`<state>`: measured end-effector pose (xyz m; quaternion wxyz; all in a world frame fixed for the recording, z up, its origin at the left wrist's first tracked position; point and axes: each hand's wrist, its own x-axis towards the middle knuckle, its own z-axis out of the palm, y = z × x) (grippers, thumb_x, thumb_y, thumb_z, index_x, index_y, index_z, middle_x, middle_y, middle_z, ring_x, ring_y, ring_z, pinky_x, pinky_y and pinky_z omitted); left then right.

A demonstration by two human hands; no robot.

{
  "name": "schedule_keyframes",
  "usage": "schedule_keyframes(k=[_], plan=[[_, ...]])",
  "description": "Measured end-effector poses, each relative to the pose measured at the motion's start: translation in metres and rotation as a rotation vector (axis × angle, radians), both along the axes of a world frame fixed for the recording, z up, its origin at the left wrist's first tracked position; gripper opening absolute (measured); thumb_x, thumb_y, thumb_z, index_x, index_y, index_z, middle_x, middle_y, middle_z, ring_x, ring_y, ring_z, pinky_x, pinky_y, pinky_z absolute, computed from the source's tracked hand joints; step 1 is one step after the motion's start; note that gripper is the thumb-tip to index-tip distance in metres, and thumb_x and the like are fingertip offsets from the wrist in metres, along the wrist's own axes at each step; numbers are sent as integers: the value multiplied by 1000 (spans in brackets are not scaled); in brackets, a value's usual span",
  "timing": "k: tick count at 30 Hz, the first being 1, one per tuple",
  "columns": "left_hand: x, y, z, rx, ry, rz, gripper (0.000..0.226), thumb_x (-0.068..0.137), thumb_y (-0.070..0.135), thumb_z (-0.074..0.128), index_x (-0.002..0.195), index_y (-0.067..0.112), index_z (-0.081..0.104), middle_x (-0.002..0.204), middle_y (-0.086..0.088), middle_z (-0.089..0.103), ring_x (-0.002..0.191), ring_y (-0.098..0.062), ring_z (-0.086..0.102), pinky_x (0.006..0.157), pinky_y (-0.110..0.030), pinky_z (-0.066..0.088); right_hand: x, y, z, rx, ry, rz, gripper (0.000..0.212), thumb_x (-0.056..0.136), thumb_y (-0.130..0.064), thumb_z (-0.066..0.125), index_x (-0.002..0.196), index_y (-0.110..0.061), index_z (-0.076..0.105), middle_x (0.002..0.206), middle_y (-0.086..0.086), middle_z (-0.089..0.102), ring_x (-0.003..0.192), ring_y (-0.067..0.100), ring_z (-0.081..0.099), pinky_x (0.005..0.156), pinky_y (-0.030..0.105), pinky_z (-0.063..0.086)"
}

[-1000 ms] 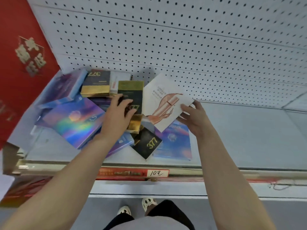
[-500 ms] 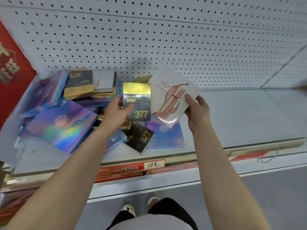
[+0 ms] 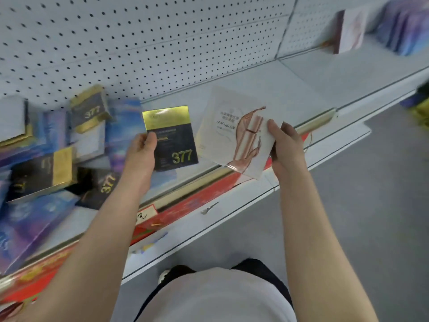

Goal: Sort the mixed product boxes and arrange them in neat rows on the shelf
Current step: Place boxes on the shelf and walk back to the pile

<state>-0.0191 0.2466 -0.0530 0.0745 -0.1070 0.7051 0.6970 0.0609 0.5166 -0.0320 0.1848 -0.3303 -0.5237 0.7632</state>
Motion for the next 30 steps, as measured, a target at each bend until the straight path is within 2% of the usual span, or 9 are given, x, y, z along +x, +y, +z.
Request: schedule_keyframes(k=[3, 6, 11, 14, 16, 19, 23, 26, 30], plan=[[8, 69, -2, -15, 14, -84, 15, 97, 33, 51, 86, 23, 56, 102, -7, 62, 95, -24, 59, 82, -43, 52, 30, 66, 0, 27, -20, -59, 31, 92, -20, 67, 121, -8, 62, 104, 9, 73, 83, 21, 70, 72, 33, 56], [17, 140, -2, -5, 8, -172, 16, 97, 34, 49, 95, 22, 59, 105, -8, 65, 99, -26, 64, 90, -54, 53, 55, 127, 3, 62, -35, -107, 31, 93, -18, 66, 121, -7, 61, 105, 12, 72, 86, 24, 69, 78, 39, 56], [34, 280, -8, -24, 22, -347, 21, 101, 40, 44, 105, 24, 57, 109, -4, 66, 102, -22, 65, 92, -49, 54, 94, 246, 7, 93, -73, -216, 30, 91, -17, 69, 118, -10, 59, 99, 11, 74, 87, 27, 71, 83, 47, 60], [38, 345, -5, -65, 19, -396, 31, 101, 43, 42, 116, 20, 54, 111, -4, 66, 102, -21, 66, 92, -48, 54, 106, 305, 11, 95, -93, -264, 34, 91, -16, 69, 122, -9, 57, 92, 6, 74, 81, 23, 72, 75, 40, 61], [36, 380, -4, -84, 23, -430, 31, 99, 47, 43, 113, 22, 55, 108, -3, 67, 98, -22, 67, 90, -51, 54, 110, 339, 11, 90, -99, -287, 34, 91, -16, 70, 122, -9, 57, 94, 6, 74, 80, 22, 72, 71, 35, 60], [24, 426, -3, -144, 52, -466, 30, 99, 49, 41, 113, 25, 54, 105, 1, 68, 92, -20, 69, 85, -47, 57, 103, 389, 8, 72, -89, -323, 35, 91, -16, 70, 122, -7, 57, 96, 10, 73, 77, 22, 71, 65, 33, 59], [-4, 487, 2, -109, 71, -433, 29, 101, 44, 41, 116, 21, 54, 102, 3, 68, 87, -15, 69, 74, -35, 57, 72, 451, 5, 90, -80, -331, 36, 91, -16, 69, 123, -7, 55, 100, 14, 73, 81, 25, 71, 70, 39, 61], [-37, 533, 3, -3, 47, -381, 19, 102, 33, 45, 109, 19, 56, 104, -1, 67, 88, -13, 68, 72, -33, 56, 41, 495, 6, 120, -73, -305, 33, 91, -17, 69, 120, -9, 55, 98, 12, 75, 85, 27, 71, 81, 48, 60], [-87, 591, 9, 35, 15, -339, 18, 102, 30, 47, 110, 17, 56, 109, -4, 66, 97, -19, 65, 75, -36, 54, -2, 550, 12, 131, -65, -261, 29, 90, -17, 70, 116, -10, 57, 96, 12, 74, 86, 30, 71, 83, 52, 59]])
